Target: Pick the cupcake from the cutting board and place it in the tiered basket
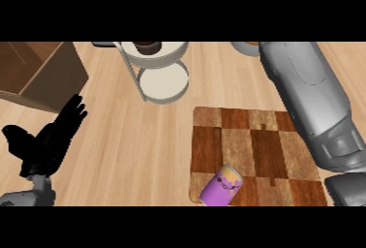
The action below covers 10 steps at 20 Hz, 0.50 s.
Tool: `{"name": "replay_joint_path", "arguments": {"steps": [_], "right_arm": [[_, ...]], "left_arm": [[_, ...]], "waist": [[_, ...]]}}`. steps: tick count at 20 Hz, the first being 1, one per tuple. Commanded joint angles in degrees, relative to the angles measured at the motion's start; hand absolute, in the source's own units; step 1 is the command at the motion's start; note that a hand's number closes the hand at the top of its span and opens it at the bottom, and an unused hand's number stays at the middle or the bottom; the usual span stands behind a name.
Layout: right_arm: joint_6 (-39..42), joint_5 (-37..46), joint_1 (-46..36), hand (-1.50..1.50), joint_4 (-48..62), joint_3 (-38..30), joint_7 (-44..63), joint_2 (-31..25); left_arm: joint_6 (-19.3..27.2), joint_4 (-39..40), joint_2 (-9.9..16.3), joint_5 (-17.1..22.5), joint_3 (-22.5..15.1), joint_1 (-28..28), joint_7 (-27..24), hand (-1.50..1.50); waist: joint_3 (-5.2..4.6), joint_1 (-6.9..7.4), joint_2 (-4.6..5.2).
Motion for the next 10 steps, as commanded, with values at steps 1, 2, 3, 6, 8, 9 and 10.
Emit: {"name": "replay_joint_path", "arguments": {"steps": [1, 2, 3, 6, 8, 9, 10], "right_arm": [[3.18, -0.91, 9.47, -1.50, -10.31, -0.26, 1.65, -5.59], [4.46, 0.52, 7.72, -1.50, -12.12, 0.97, 6.03, -7.40], [5.91, -1.42, 12.31, -1.50, -14.54, -0.74, 2.96, -8.30], [8.51, -0.35, 15.66, -1.50, -22.96, 0.18, 9.54, -13.43], [11.21, -2.55, 21.85, -1.50, -28.35, -1.96, 8.29, -16.25], [12.94, -2.65, 19.41, -1.50, -25.69, -3.62, 8.78, -18.25], [13.01, -3.34, 23.25, -1.50, -30.53, -3.49, 9.65, -17.09]], "left_arm": [[1.13, -3.07, -1.33, -1.63, -1.06, 3.88, -1.61, 0.00], [-1.10, -0.71, 0.84, 0.82, 1.45, 0.86, 0.11, 0.00], [0.14, -2.98, -0.31, 0.03, -0.20, 0.48, 2.29, 0.00], [-1.11, 0.86, 0.66, 1.54, 2.27, -1.40, 1.19, 0.00], [0.18, -1.13, -1.39, -1.41, -0.45, 2.13, -1.15, 0.00], [-2.28, 4.21, 1.33, 0.95, 3.35, -1.72, -2.18, 0.00], [-0.85, -2.70, 0.13, 0.07, 0.89, 0.51, 2.28, 0.00]], "waist": [[0.02, -1.12, -0.47], [-0.03, -0.63, -0.18], [0.01, -0.63, -0.11], [-0.03, -0.99, -0.13], [0.00, -0.82, -0.11], [-0.03, -0.28, 0.22], [0.00, 0.01, 0.09]]}}
